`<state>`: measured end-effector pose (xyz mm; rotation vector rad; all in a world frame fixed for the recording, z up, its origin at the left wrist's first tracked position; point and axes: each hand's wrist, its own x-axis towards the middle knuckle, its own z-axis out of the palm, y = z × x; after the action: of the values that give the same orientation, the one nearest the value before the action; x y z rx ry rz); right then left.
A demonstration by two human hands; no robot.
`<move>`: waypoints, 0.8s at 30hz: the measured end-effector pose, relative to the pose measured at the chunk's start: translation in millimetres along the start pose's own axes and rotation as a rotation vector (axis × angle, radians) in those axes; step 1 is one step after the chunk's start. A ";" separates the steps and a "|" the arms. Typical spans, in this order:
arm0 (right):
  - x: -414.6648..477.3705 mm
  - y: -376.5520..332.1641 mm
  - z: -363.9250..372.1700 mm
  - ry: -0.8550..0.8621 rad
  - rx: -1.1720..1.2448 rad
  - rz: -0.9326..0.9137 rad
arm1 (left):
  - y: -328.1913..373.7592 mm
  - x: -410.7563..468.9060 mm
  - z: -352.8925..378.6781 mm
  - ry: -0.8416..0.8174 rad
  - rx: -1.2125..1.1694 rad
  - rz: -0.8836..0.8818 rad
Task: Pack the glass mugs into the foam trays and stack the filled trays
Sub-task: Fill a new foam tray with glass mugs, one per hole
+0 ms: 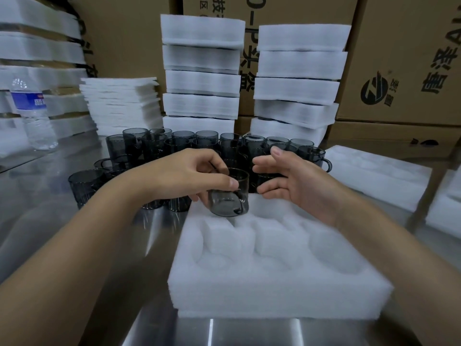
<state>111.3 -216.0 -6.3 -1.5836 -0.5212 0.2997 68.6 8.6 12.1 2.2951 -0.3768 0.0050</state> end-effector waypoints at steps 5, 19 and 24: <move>-0.7 0.5 0.6 -0.001 0.001 -0.011 | -3.1 -1.1 -4.8 0.014 0.054 0.012; 0.0 1.2 0.1 -0.013 -0.007 0.004 | -4.1 -2.5 -9.4 0.043 0.065 0.028; 0.4 1.8 0.3 -0.019 -0.007 -0.002 | -3.3 -4.9 -12.7 0.020 0.099 0.005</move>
<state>111.7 -215.6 -8.0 -1.5888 -0.5390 0.3124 66.3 21.1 17.8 2.3902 -0.3797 0.0499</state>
